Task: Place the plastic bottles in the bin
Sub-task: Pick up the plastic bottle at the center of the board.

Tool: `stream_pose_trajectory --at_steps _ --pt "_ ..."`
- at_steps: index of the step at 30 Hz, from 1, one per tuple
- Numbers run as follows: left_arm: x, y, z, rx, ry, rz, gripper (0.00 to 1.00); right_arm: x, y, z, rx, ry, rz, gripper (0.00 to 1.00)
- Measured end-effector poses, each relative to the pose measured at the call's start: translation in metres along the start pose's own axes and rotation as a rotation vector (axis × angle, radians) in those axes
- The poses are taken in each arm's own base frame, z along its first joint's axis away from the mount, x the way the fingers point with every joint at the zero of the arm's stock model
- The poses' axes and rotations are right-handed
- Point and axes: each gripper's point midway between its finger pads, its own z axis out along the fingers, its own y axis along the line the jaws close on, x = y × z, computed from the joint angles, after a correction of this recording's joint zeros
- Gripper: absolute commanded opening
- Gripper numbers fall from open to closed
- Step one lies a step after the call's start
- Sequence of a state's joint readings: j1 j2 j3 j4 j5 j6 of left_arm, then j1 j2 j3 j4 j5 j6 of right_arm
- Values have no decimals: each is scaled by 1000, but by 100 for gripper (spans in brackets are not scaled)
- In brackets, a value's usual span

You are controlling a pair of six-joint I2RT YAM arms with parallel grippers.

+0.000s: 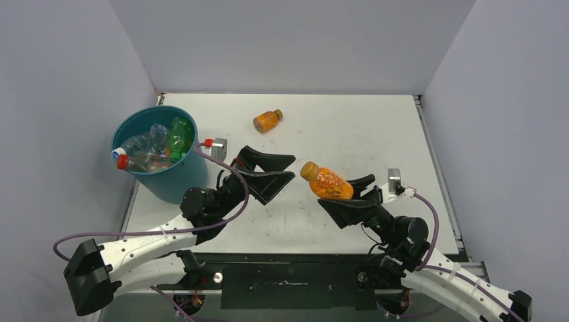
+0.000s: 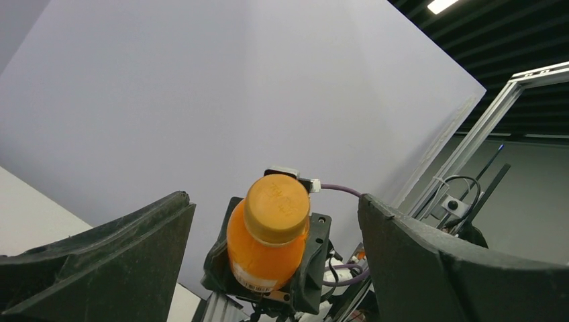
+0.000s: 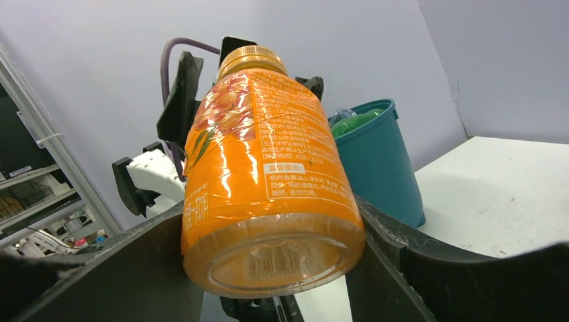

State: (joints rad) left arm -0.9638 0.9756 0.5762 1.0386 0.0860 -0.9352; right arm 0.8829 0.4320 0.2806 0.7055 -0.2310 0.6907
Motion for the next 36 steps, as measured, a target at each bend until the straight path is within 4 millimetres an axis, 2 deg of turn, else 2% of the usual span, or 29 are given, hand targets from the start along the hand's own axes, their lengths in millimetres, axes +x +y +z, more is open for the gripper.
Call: stream_pose_trajectory --at_steps 3,7,15,17,19,22,25,29,32,34,35,36 --pt "2 -6 8 15 12 9 86 3 -2 2 2 4 8 19" --pt "14 -7 15 18 57 31 77 8 -6 5 12 17 24 19" --pt "37 7 16 -15 131 59 45 8 -5 7 2 5 40 19" --pt "41 10 17 -23 139 64 41 10 -6 8 1 4 46 19" --pt "40 13 17 -31 134 78 44 11 -9 8 10 3 51 19" --pt "40 13 18 -34 130 82 61 12 -9 8 7 -2 57 19" --pt "38 13 18 -37 121 78 63 16 -10 6 5 10 62 19" --pt "37 13 19 -43 112 76 47 22 -13 3 11 25 66 19" --pt "36 14 19 -48 108 78 23 22 -10 3 -3 23 71 19" --pt "36 14 19 -46 107 87 0 22 -10 3 -3 21 70 25" --pt "36 14 19 -45 107 84 0 22 -9 3 -3 20 71 40" --pt "36 13 20 -44 107 84 0 22 -9 3 -4 21 73 61"
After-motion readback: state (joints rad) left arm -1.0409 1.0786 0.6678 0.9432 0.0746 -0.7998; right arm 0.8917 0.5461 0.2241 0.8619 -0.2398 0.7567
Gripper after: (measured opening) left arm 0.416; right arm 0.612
